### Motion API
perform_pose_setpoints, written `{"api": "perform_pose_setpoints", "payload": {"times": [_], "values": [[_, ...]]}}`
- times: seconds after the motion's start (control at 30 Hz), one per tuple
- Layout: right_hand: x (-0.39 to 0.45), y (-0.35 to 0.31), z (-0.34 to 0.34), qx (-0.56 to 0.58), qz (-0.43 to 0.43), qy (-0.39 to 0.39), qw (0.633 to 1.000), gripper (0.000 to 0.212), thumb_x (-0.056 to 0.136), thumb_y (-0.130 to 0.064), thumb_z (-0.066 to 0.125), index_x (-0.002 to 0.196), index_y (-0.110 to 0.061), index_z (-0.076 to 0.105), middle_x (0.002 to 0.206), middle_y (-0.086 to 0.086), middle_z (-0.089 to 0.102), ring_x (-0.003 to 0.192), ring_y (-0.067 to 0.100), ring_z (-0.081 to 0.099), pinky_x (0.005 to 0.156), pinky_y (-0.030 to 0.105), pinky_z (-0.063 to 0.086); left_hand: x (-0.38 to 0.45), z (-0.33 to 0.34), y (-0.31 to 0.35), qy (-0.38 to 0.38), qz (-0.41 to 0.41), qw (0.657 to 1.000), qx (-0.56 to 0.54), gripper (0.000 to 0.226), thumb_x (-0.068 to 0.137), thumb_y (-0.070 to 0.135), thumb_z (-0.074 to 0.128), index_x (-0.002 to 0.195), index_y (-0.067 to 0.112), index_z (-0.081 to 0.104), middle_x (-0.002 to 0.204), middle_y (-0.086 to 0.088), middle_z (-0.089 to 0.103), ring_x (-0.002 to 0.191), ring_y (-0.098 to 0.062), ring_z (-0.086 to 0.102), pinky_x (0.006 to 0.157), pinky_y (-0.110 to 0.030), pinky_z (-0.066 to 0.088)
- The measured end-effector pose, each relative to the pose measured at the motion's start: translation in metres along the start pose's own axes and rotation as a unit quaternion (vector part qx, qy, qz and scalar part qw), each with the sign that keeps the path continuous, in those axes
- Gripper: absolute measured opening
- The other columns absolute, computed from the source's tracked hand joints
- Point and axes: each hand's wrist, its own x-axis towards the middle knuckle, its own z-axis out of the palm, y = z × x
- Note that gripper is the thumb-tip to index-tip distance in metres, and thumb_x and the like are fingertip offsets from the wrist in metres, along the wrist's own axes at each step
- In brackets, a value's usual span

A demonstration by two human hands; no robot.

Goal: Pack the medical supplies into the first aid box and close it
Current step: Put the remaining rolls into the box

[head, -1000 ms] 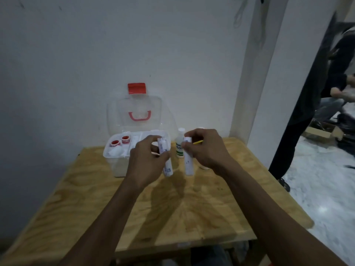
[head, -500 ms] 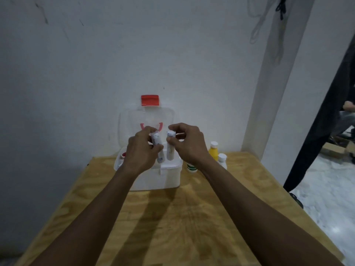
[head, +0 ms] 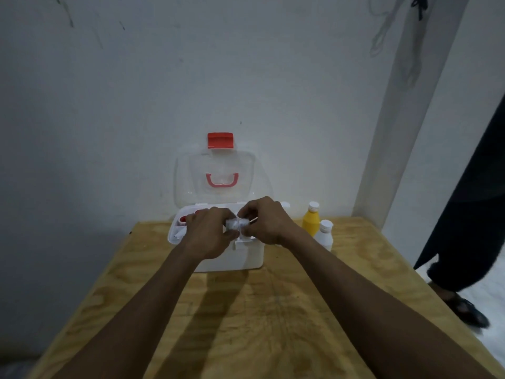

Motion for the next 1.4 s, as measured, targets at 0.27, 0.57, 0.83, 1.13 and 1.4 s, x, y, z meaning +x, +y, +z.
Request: {"api": "perform_pose_setpoints", "payload": {"times": [0.27,0.57,0.83,1.13,1.4], "values": [[0.005,-0.006,-0.002,0.012,0.042,-0.075,0.996,0.05,0.077,-0.011,0.077,0.125,-0.012,0.063,0.121,0.015,0.067,0.111,0.028,0.064,0.097,0.043,0.052,-0.005,-0.01,-0.004,-0.07,0.008,0.996,0.045,0.04,0.093,0.043,0.047,0.126,0.028,0.062,0.121,0.005,0.069,0.124,-0.022,0.052,0.111,-0.054,0.022],[0.003,-0.008,-0.001,0.01,0.049,-0.081,0.995,0.051,0.078,-0.005,0.074,0.126,-0.013,0.06,0.129,0.013,0.062,0.116,0.031,0.06,0.097,0.044,0.052,-0.012,-0.011,-0.01,-0.06,0.022,0.998,0.004,0.041,0.1,0.02,0.031,0.124,0.028,0.064,0.136,0.0,0.059,0.13,-0.023,0.044,0.113,-0.05,0.022],[0.005,-0.007,0.0,0.02,0.049,-0.074,0.996,0.047,0.079,-0.002,0.067,0.124,-0.014,0.062,0.13,0.014,0.061,0.116,0.031,0.06,0.097,0.045,0.052,-0.013,-0.012,-0.007,-0.047,0.015,0.999,-0.005,0.039,0.1,0.022,0.034,0.125,0.025,0.064,0.131,-0.003,0.062,0.12,-0.023,0.051,0.109,-0.049,0.028],[0.004,-0.001,-0.003,0.041,0.041,-0.045,0.997,0.041,0.082,-0.003,0.063,0.12,-0.017,0.064,0.124,0.01,0.066,0.106,0.022,0.066,0.093,0.042,0.056,-0.013,-0.013,-0.009,-0.034,0.031,0.998,-0.043,0.034,0.099,0.025,0.044,0.124,0.021,0.066,0.129,0.001,0.066,0.12,-0.018,0.056,0.106,-0.047,0.037],[-0.015,-0.001,-0.028,0.058,0.016,0.013,0.998,0.036,0.082,-0.007,0.065,0.117,-0.016,0.067,0.097,0.006,0.076,0.091,0.019,0.072,0.09,0.043,0.057,-0.018,-0.014,0.0,0.016,0.051,0.994,-0.095,0.035,0.097,0.028,0.051,0.128,0.017,0.062,0.13,-0.001,0.065,0.118,-0.018,0.059,0.097,-0.033,0.042]]}}
